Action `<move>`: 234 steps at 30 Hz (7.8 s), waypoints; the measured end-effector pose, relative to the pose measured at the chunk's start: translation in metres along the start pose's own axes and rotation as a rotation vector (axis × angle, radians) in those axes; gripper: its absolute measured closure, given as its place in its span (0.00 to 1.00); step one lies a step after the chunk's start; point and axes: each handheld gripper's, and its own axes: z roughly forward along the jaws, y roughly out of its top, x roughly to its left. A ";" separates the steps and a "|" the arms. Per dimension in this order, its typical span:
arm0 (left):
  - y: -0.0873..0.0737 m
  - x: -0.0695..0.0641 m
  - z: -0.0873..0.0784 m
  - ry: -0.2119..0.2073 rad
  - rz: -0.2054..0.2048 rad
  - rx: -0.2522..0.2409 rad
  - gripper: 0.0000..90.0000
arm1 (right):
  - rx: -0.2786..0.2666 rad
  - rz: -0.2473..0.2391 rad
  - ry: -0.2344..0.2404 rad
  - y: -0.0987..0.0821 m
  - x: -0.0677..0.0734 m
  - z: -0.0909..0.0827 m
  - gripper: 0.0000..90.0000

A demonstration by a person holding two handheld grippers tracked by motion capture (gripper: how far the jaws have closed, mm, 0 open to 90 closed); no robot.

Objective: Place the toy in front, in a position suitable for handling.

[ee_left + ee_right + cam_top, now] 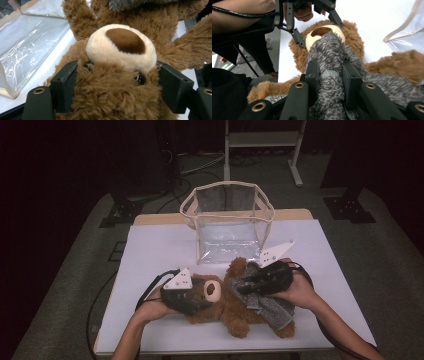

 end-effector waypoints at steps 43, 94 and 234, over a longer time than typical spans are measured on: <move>-0.001 -0.003 -0.003 -0.038 0.026 -0.018 0.36 | -0.032 0.057 -0.070 -0.022 -0.011 -0.020 0.77; 0.005 0.005 0.001 0.066 -0.022 -0.001 0.35 | -0.014 -0.013 0.014 -0.017 0.018 0.007 0.76; 0.018 -0.014 0.008 -0.115 0.039 -0.026 0.40 | -0.039 0.053 -0.076 -0.002 -0.030 -0.002 0.75</move>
